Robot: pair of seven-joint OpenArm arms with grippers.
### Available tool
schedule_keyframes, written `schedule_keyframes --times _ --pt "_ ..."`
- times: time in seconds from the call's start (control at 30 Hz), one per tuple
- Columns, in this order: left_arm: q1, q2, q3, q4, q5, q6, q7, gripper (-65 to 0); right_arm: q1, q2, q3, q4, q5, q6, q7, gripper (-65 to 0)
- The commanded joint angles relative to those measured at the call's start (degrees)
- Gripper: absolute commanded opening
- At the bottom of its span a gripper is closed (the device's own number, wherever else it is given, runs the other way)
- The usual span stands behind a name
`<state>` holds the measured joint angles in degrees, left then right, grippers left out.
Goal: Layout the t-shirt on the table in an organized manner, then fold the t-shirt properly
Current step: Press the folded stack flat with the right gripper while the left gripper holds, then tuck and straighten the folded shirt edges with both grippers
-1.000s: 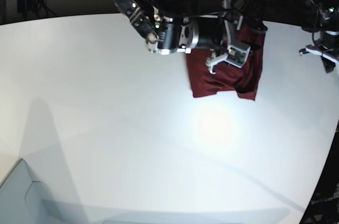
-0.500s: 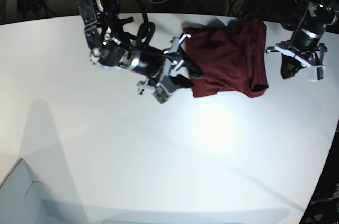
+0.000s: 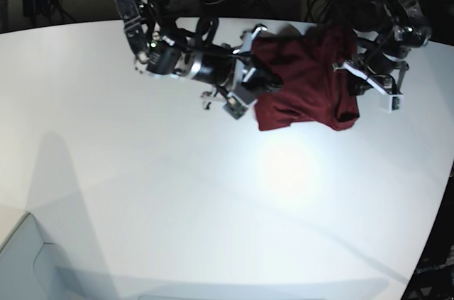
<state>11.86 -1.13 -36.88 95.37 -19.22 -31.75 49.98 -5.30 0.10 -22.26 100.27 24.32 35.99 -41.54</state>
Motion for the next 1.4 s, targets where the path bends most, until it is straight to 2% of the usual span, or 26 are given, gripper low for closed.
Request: schedule_keyframes --times 0.0,0.23,0.33,0.43,0.8,1.1,1.37 --pt "-1.0 -1.12 -0.08 0.06 -1.04 -0.3 -1.05 -64.9 2.0 -1.29 -0.55 0.08 0.96 0.36 2.02 -65.0" --pt "-3.29 -1.73 0.0 -2.49 -0.69 -0.3 -1.05 -64.9 8.86 -4.89 -1.26 -13.28 0.96 0.36 2.2 -65.0" --pt "-3.29 -1.56 0.0 -2.58 -0.6 -0.3 -1.05 -64.9 11.5 -5.33 -1.34 -18.47 0.96 0.36 2.37 -65.0" --pt "-3.29 -1.38 0.0 -2.67 -0.6 -0.3 -1.05 -64.9 12.55 -4.98 -1.08 -21.72 0.96 0.19 4.84 -65.0" --pt "-4.34 -1.56 0.0 -3.11 -0.6 -0.3 -1.05 -64.9 9.83 3.73 1.91 -28.05 0.96 0.1 13.01 -65.0" --pt "-5.66 -1.73 0.0 -6.1 -0.69 -0.3 -1.05 -64.9 8.33 4.17 1.82 -26.82 0.96 0.19 14.59 -65.0" --pt "-4.69 -1.29 -0.08 0.14 -1.22 -0.38 -0.53 -64.5 5.34 4.43 1.91 -13.28 1.05 0.19 14.33 -65.0"
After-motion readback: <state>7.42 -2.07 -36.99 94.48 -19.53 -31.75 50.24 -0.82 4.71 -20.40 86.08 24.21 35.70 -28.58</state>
